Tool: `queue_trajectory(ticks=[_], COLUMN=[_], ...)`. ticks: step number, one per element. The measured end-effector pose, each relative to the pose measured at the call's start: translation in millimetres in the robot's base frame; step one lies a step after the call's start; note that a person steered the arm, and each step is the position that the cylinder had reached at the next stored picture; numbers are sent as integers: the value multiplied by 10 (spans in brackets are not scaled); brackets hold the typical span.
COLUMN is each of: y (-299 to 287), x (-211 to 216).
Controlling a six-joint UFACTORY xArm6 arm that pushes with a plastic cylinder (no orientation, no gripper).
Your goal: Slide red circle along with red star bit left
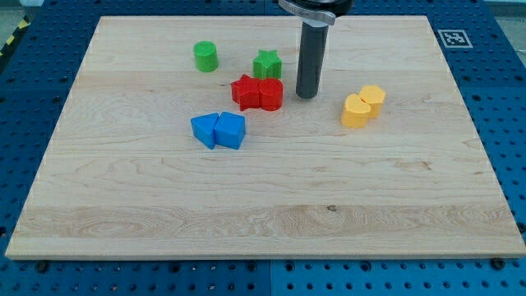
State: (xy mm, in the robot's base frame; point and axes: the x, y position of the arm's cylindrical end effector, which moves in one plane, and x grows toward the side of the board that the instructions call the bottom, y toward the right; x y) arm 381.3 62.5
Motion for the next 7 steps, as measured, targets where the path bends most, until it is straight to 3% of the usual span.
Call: queue_trajectory(ticks=[3, 7], y=[-14, -851], x=[82, -2])
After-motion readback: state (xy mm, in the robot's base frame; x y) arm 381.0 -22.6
